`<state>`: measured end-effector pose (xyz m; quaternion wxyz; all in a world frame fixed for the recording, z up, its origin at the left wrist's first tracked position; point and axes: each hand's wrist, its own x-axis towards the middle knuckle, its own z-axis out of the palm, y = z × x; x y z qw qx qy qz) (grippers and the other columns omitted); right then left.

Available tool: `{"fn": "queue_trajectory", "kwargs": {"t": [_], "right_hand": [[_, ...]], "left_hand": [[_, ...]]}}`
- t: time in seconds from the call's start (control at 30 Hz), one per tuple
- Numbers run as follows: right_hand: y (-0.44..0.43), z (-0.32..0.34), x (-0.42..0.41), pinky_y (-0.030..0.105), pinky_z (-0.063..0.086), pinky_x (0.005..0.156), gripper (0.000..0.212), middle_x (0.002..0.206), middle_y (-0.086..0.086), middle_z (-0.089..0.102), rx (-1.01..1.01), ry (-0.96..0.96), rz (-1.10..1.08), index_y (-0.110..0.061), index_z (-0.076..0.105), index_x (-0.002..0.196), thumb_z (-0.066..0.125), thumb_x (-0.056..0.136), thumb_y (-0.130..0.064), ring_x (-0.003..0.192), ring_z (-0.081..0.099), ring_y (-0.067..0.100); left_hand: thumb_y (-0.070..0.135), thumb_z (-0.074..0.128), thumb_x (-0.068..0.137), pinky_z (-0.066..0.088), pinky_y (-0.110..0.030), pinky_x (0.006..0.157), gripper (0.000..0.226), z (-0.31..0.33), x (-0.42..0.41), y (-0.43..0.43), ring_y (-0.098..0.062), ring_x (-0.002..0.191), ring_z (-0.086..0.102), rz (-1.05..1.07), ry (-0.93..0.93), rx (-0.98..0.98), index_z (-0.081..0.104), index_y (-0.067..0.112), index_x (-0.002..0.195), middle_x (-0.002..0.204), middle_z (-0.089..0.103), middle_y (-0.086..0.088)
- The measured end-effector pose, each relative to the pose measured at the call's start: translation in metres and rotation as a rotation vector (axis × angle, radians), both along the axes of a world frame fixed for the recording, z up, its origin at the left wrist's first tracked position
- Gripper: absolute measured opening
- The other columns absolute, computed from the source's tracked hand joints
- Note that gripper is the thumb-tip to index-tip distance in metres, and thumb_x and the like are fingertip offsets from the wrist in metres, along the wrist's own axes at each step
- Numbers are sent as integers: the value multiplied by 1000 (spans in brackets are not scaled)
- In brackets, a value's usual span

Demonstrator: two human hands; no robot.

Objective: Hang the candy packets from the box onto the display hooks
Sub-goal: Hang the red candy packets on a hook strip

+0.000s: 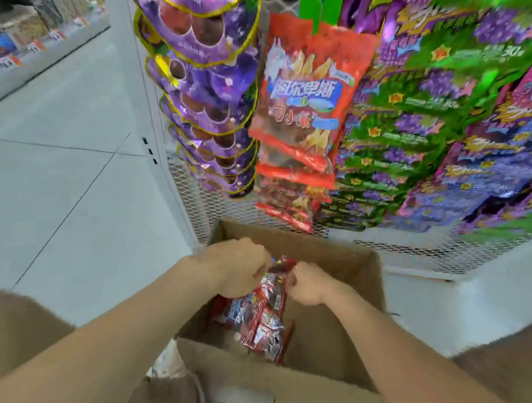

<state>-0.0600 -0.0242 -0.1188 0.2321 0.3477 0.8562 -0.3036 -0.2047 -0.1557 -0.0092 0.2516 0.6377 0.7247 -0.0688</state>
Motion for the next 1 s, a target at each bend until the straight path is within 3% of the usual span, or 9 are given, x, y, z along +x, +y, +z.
{"fn": "queue_trajectory", "kwargs": {"t": [0.13,0.2,0.4,0.5,0.57,0.73,0.87,0.93,1.0], "right_hand": [[-27,-91,14,34,53,92,14,112,15,75,-59,-72,-116,-9,70,88,60,95,-16,111,69,33],[-39,-133,19,33,53,94,15,117,16,72,-79,-146,-162,-9,68,101,65,92,-20,118,66,37],[-64,-169,7,49,37,120,74,152,14,48,-61,-196,-141,-11,41,153,74,91,-33,145,41,39],[-61,-173,4,39,53,103,36,128,7,68,-158,-107,-195,-19,67,126,73,91,-27,123,63,29],[-56,-162,4,30,52,80,5,100,4,73,-230,-64,-228,-17,69,91,68,92,-21,94,67,22],[-33,-86,0,23,35,48,36,47,-9,48,-285,45,-257,-19,44,60,60,89,-4,53,46,15],[-22,-8,0,31,39,54,22,53,-6,53,-112,354,-293,-15,55,64,69,80,-19,52,50,12],[-27,31,5,32,49,60,10,64,-8,65,-36,553,-267,-19,63,78,70,79,-26,60,60,9],[-37,67,12,38,55,61,14,71,-8,67,36,677,-164,-25,64,85,67,76,-34,65,64,9]], "left_hand": [[25,50,103,57,-41,84,16,-61,-12,-7,-34,98,67,88,-33,-81,65,21,104,106,68,-8],[25,49,104,50,-35,80,17,-85,-16,-10,-32,100,65,88,-49,-116,63,15,104,110,67,-9],[23,48,104,55,-42,77,14,-126,-25,-23,-28,82,61,173,-74,-212,55,20,92,88,59,-2],[23,47,104,55,-42,77,21,-130,-22,-22,-27,81,63,207,-95,-236,59,18,88,86,61,-1],[25,48,103,55,-40,79,22,-129,-18,-18,-25,85,64,227,-133,-240,64,18,90,91,66,-1],[21,48,102,57,-42,75,27,-114,-1,-10,-35,86,67,384,-248,-243,65,12,83,87,69,-7],[61,42,106,61,-41,87,61,-75,26,-2,-37,105,72,739,-508,-113,70,8,115,109,72,-13],[87,56,79,66,-48,85,89,-52,34,2,-34,102,76,1045,-789,18,66,13,127,121,73,-13],[85,74,59,67,-49,74,96,-31,37,6,-31,96,78,1220,-1019,181,68,15,125,117,75,-13]]}}
